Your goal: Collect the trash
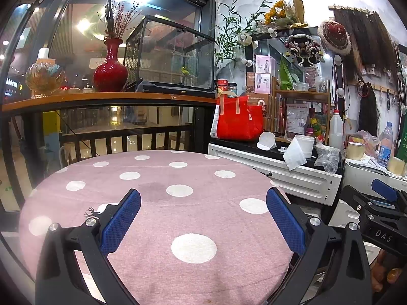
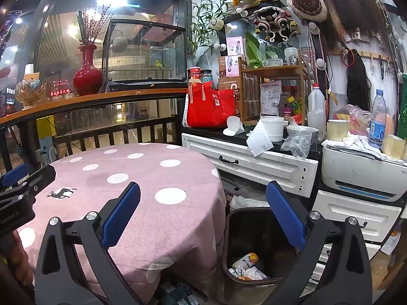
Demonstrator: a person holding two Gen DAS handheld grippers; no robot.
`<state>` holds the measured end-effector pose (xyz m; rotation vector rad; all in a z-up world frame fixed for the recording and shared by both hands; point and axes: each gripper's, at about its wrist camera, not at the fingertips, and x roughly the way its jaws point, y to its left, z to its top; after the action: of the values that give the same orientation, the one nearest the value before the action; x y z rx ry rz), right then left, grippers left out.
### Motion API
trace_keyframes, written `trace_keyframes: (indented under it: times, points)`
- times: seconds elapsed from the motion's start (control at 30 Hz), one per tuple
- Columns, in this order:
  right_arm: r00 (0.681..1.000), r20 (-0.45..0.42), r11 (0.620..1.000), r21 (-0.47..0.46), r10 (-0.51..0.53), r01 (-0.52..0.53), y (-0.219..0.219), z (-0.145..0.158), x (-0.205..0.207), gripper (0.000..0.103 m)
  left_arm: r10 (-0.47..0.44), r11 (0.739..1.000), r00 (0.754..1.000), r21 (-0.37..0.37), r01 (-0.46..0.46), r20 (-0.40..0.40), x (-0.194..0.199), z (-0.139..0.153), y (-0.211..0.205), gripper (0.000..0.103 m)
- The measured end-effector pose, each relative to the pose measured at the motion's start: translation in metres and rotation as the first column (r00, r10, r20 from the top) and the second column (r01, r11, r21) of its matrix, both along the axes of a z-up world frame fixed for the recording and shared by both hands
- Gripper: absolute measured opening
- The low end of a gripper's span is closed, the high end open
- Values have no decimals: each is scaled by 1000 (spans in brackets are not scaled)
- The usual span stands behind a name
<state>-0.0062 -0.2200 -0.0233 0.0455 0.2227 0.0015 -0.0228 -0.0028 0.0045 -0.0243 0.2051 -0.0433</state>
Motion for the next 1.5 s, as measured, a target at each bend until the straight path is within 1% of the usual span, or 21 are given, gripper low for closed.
trace_keyframes:
  times: [1.37, 1.5]
  points:
    - [1000, -6, 1000, 8, 0, 1, 3, -3, 0, 97, 2, 1000, 1000, -4, -2, -5, -1, -1, -3, 97]
    - [1000, -7, 1000, 8, -1, 1, 3, -2, 0, 97, 6, 1000, 1000, -8, -6, -28, -1, -3, -4, 97]
